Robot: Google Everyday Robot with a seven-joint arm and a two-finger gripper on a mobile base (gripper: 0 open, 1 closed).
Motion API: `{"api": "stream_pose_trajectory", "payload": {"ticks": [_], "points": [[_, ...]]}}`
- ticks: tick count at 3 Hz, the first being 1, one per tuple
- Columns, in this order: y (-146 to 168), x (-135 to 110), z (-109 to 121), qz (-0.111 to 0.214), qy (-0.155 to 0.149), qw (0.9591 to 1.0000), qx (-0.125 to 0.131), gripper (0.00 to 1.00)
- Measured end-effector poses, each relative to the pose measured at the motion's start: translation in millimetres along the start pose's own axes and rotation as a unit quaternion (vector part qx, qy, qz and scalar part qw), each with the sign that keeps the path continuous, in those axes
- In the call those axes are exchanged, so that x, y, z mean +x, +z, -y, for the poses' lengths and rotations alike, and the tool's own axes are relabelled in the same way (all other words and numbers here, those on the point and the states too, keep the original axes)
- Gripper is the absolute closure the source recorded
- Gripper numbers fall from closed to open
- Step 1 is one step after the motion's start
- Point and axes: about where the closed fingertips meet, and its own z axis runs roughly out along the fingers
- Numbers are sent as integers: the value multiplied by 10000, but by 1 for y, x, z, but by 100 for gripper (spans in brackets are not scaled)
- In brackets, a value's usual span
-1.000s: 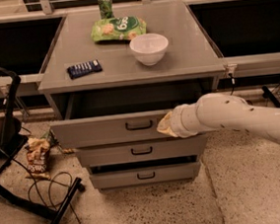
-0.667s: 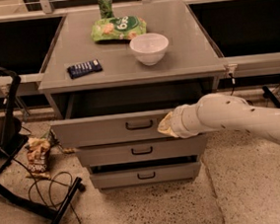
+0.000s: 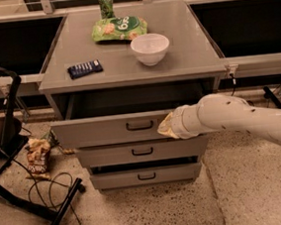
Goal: Close top drawer
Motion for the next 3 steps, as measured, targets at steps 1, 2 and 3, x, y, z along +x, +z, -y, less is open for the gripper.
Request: {"api": "stream_pose_trajectory", "payload": {"ticks": [1,2,3], "points": [[0,0,0,0,0,10000,0,14],[0,0,0,0,0,10000,0,0],[0,0,0,0,0,10000,-1,0]]}}
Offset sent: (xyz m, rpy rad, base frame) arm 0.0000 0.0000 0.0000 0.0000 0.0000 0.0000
